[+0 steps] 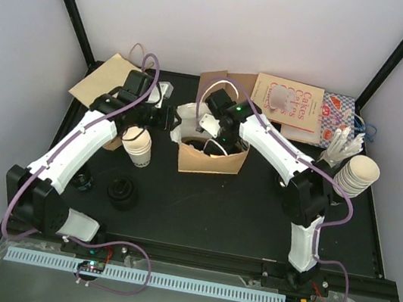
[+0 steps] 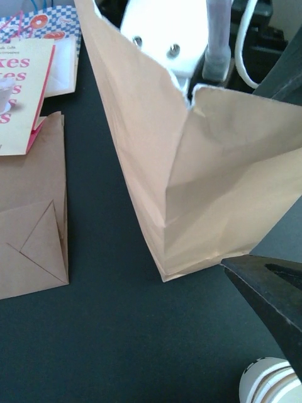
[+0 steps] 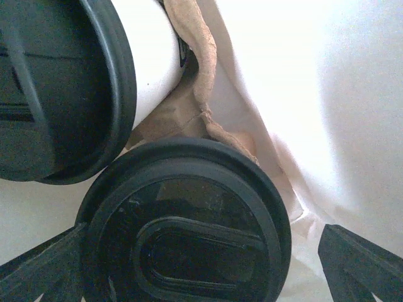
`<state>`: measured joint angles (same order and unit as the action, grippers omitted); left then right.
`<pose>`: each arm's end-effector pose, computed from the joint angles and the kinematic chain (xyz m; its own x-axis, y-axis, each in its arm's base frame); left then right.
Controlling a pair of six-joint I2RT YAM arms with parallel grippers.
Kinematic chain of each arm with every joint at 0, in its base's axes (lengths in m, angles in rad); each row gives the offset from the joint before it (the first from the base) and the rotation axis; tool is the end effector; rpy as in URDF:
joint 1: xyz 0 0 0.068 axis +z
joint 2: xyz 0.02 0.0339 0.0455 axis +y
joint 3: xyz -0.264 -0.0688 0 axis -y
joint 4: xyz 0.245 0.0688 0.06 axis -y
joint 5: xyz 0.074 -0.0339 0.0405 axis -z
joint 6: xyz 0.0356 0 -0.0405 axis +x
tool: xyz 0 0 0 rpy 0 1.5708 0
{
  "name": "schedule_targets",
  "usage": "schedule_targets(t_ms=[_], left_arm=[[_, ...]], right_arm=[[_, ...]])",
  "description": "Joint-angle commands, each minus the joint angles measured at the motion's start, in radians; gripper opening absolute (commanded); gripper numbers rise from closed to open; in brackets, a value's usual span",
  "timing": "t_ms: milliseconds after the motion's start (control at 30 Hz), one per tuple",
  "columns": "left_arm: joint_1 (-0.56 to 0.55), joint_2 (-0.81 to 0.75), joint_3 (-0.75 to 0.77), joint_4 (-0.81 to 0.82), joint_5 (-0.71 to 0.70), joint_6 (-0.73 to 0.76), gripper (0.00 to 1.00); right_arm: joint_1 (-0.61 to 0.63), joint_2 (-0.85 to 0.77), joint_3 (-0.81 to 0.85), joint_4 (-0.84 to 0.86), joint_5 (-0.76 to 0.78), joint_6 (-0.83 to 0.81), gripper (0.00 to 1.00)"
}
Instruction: Pack the takeout coffee
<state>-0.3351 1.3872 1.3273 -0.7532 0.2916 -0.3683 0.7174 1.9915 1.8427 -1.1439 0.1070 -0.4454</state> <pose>0.2745 -0.1064 0.3398 -0.8206 -0.0794 -0.5660 0.2209 0.8692 -0.4423 0.3107 0.2660 0.2723 -0.3818 -0.9016 -0.2035 -0.8821 0.4212 -0.2109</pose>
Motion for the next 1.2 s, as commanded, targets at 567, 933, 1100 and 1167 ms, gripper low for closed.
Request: schedule_targets(t_ms=[567, 933, 1100, 1167], left_arm=[[-0.004, 0.117, 0.158, -0.129, 0.047, 0.068, 0.08], [-0.005, 0.155, 0.198, -0.172, 0.038, 0.087, 0.02], [-0.006, 0.158, 0.201, -0.181, 0.037, 0.09, 0.02], [-0.006, 0.159, 0.201, -0.182, 0.036, 0.09, 0.02]], right_arm=[[0.019, -0.103, 0.11, -0.05, -0.06, 0.051, 1.0], [0.043, -0.217, 0.085, 0.092, -0.06, 0.106, 1.0], [0.043, -0.301, 0.027, 0.218, -0.07, 0.132, 1.0], [0.043, -0.34, -0.007, 0.28, -0.073, 0.146, 1.0]])
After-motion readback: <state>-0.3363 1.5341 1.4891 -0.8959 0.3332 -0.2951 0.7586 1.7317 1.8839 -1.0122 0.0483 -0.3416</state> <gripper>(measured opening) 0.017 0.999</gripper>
